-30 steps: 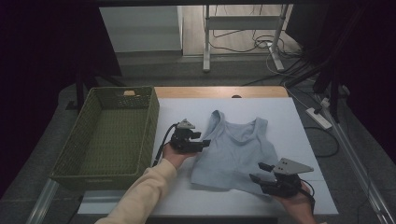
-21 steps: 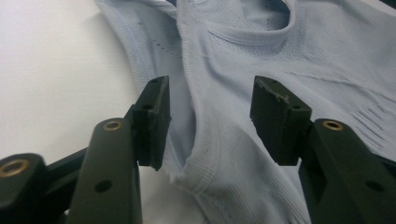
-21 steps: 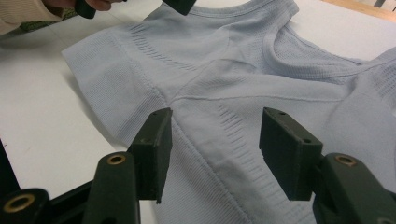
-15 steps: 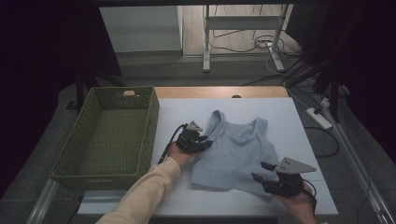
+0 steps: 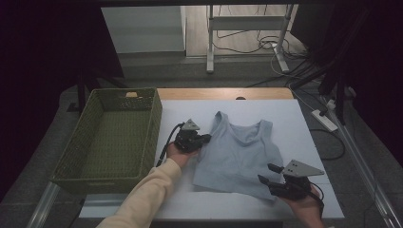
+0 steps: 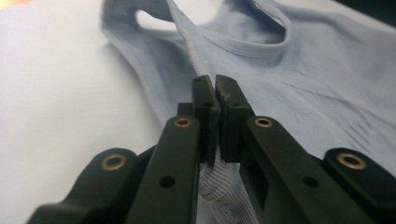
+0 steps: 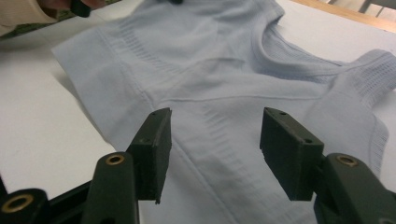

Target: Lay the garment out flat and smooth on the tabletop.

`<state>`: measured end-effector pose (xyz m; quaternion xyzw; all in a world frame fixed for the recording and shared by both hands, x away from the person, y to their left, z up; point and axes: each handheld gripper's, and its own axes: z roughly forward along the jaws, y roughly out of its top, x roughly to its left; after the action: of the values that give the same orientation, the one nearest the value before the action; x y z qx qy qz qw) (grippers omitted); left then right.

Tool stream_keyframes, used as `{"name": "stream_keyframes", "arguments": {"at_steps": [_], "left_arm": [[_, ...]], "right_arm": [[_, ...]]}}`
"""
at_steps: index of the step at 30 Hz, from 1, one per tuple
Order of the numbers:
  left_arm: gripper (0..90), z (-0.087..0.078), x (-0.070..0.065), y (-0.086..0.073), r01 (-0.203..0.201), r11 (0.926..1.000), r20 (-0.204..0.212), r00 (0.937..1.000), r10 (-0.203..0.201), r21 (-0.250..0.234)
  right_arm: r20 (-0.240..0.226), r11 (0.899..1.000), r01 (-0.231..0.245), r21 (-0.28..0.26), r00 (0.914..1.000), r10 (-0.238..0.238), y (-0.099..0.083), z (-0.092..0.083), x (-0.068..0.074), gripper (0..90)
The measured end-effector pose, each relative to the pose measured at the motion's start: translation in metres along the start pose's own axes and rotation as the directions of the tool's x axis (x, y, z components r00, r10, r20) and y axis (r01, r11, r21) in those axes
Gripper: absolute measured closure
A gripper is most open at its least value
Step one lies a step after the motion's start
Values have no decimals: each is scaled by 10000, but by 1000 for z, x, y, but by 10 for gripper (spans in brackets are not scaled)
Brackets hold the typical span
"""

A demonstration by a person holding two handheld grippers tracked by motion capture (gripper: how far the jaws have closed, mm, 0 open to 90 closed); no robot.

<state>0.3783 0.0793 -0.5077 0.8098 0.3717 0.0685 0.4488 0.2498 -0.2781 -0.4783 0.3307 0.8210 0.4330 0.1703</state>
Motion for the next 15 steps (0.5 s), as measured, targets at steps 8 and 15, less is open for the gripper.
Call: {"name": "stream_keyframes", "arguments": {"at_steps": [8,15], "left_arm": [[866,3,11,-4,527,9986,24,9986,-527,-27],[866,1,9,-3,429,9991,26,9991,-429,-43]], "right_arm": [[992,9985,-531,107,9937,517,-2,5,-18,395],[1739,9791,-2020,258,9654,1946,0,25,-64,363]]}}
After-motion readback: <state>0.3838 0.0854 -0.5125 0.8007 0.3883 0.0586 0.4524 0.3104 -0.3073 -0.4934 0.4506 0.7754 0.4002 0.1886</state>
